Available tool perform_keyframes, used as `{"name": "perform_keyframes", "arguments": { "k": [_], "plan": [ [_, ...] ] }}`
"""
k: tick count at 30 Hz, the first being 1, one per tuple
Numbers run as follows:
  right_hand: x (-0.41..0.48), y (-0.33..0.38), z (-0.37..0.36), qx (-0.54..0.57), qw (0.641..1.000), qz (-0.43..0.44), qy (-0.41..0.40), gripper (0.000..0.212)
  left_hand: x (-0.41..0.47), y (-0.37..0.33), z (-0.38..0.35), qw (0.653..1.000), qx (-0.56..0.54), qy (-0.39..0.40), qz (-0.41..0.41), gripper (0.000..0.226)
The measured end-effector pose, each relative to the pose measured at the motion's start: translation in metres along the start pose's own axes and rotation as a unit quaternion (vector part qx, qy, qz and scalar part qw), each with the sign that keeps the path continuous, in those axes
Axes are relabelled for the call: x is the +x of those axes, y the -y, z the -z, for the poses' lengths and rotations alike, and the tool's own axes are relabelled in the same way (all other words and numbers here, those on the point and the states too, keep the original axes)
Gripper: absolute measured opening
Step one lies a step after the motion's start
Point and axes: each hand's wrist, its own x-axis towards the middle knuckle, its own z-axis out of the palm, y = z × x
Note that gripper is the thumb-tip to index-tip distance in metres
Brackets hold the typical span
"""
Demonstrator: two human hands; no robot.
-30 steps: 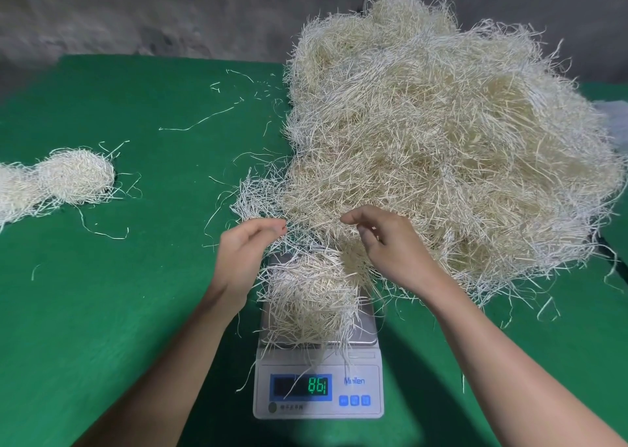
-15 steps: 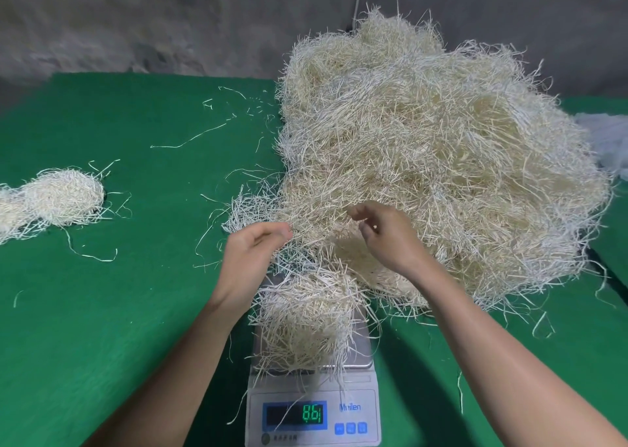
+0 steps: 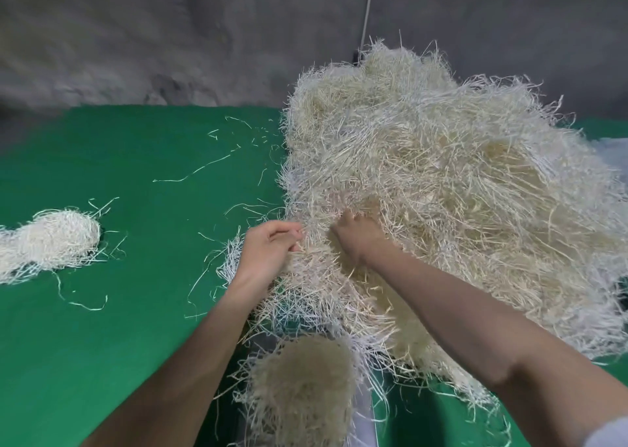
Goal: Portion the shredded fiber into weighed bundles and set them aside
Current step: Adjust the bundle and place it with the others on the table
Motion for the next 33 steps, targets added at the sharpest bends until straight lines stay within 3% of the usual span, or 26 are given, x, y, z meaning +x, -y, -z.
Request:
{"name": "perform_keyframes", "arguments": {
  "k": [1, 2, 5, 9, 11, 13, 14, 16, 18, 21, 22, 24, 27, 28, 30, 33],
  "plan": [
    [0.003, -0.003, 0.002, 0.03, 0.999, 0.0, -0.033, 0.022, 0.007, -0.001, 0.0, 1.0, 0.019, 0.001, -0.001, 0.019],
    [0.008, -0.005, 0.005, 0.063, 0.995, 0.004, -0.079, 0.009, 0.014, -0.001, -0.001, 0.999, 0.037, 0.006, -0.002, 0.024],
    [0.018, -0.003, 0.028, 0.163, 0.966, 0.03, -0.199, 0.023, 0.033, -0.008, -0.011, 0.996, 0.085, 0.028, -0.025, 0.062],
    [0.01, 0.003, 0.07, 0.197, 0.944, 0.05, -0.26, 0.023, 0.046, -0.025, -0.029, 0.993, 0.089, 0.021, -0.069, 0.101],
    [0.0, 0.014, 0.089, 0.226, 0.923, 0.089, -0.297, 0.027, 0.05, -0.027, -0.036, 0.994, 0.058, 0.015, -0.087, 0.086],
    [-0.012, 0.034, 0.105, 0.287, 0.886, 0.157, -0.33, 0.036, 0.047, -0.029, -0.039, 0.994, 0.01, -0.012, -0.11, 0.029],
    [-0.017, 0.041, 0.11, 0.316, 0.869, 0.184, -0.333, 0.041, 0.046, -0.03, -0.039, 0.993, -0.001, -0.033, -0.115, 0.017],
    [-0.021, 0.042, 0.114, 0.351, 0.862, 0.192, -0.31, 0.052, 0.044, -0.035, -0.03, 0.993, -0.013, -0.04, -0.113, 0.027],
    [-0.022, 0.024, 0.11, 0.385, 0.865, 0.155, -0.281, 0.058, 0.043, -0.038, -0.014, 0.995, -0.06, 0.026, -0.077, 0.038],
    [-0.026, 0.0, 0.094, 0.471, 0.834, 0.133, -0.255, 0.047, 0.039, -0.038, 0.007, 0.98, -0.127, 0.149, -0.03, 0.051],
    [-0.028, -0.002, 0.088, 0.488, 0.825, 0.143, -0.248, 0.039, 0.037, -0.039, 0.009, 0.978, -0.138, 0.154, -0.031, 0.039],
    [-0.028, -0.003, 0.075, 0.467, 0.841, 0.157, -0.224, 0.021, 0.036, -0.043, 0.009, 0.978, -0.163, 0.121, -0.038, 0.014],
    [-0.019, -0.016, 0.05, 0.222, 0.95, 0.152, -0.155, 0.071, 0.04, -0.052, 0.012, 0.938, -0.33, 0.103, 0.01, 0.01],
    [-0.016, -0.023, 0.039, 0.139, 0.972, 0.145, -0.124, 0.082, 0.041, -0.054, 0.014, 0.921, -0.375, 0.099, 0.028, 0.013],
    [-0.015, -0.047, 0.018, 0.095, 0.988, 0.102, -0.07, 0.083, 0.042, -0.055, 0.022, 0.9, -0.427, 0.073, 0.05, 0.017],
    [-0.026, -0.094, -0.007, 0.051, 0.998, 0.043, 0.006, 0.068, 0.046, -0.053, 0.042, 0.879, -0.476, 0.0, 0.034, 0.01]
  ]
}}
